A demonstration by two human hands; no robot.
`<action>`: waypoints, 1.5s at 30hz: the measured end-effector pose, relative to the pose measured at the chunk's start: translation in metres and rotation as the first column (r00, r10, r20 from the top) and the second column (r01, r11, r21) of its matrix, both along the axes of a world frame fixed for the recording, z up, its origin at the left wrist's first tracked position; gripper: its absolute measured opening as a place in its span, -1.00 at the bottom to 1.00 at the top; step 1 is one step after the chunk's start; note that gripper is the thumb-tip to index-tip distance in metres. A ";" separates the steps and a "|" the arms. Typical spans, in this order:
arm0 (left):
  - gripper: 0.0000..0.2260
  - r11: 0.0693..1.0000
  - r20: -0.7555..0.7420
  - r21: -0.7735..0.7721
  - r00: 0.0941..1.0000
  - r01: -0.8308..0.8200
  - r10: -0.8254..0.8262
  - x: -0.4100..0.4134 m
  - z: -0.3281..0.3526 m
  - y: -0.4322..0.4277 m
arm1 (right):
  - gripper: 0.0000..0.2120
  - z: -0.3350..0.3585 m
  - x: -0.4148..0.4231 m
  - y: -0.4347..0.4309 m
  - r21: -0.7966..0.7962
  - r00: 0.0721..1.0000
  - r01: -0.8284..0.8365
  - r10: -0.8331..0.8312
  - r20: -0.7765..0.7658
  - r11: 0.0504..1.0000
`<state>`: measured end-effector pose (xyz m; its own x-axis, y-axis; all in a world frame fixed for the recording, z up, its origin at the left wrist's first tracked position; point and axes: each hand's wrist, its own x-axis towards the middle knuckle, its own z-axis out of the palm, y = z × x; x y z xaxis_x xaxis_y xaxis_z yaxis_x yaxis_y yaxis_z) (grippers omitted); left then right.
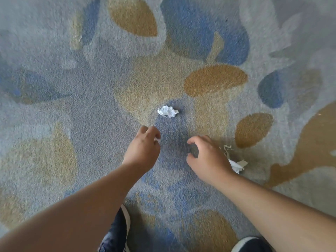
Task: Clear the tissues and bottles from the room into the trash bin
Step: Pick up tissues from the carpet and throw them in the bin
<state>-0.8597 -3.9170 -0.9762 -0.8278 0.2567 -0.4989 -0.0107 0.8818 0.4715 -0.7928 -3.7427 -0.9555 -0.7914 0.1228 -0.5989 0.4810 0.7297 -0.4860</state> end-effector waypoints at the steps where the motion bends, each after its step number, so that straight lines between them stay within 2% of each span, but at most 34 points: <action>1: -0.85 1.000 -0.020 0.015 1.000 0.008 -0.007 -0.007 0.001 0.008 | -0.68 0.000 0.000 0.005 0.007 1.000 0.013 -0.013 -0.006 1.000; 7: -0.73 0.999 -0.092 0.024 0.995 0.041 -0.038 -0.040 -0.006 0.042 | -0.68 -0.005 0.004 0.025 0.026 0.998 0.049 -0.048 -0.050 0.998; 15: -0.64 0.988 -0.094 -0.100 0.988 0.115 -0.125 -0.057 -0.024 0.053 | -0.68 -0.009 0.007 0.037 0.040 0.993 0.082 -0.078 -0.093 0.996; 19: -0.76 0.983 -0.072 -0.137 0.988 0.126 -0.136 -0.058 -0.029 0.055 | -0.67 -0.008 0.011 0.045 0.084 0.992 0.097 -0.090 -0.086 0.992; 23: -0.93 0.989 -0.076 -0.071 0.988 0.133 -0.138 -0.053 -0.023 0.061 | -0.57 -0.010 0.017 0.052 0.185 0.992 0.123 -0.123 -0.011 0.975; 26: -0.94 0.988 -0.089 -0.012 0.984 0.154 -0.155 -0.047 -0.018 0.068 | -0.41 -0.017 0.024 0.056 0.292 0.976 0.132 -0.176 0.132 0.947; 30: -0.93 0.987 -0.113 0.022 0.981 0.159 -0.156 -0.043 -0.014 0.072 | -0.32 -0.030 0.030 0.054 0.273 0.953 0.151 -0.213 0.213 0.950; 34: -0.92 0.985 -0.119 0.054 0.981 0.163 -0.155 -0.042 -0.013 0.071 | -0.46 -0.035 0.026 0.048 0.267 0.960 0.209 -0.249 0.129 0.941; 40: -0.93 0.985 -0.134 0.066 0.979 0.163 -0.153 -0.041 -0.011 0.067 | -0.89 -0.042 0.014 0.045 0.265 0.975 0.198 -0.218 0.047 0.944; 45: -0.95 0.983 -0.134 0.080 0.979 0.163 -0.151 -0.041 -0.008 0.066 | -0.84 -0.032 0.013 0.051 0.215 0.959 0.256 -0.275 0.066 0.943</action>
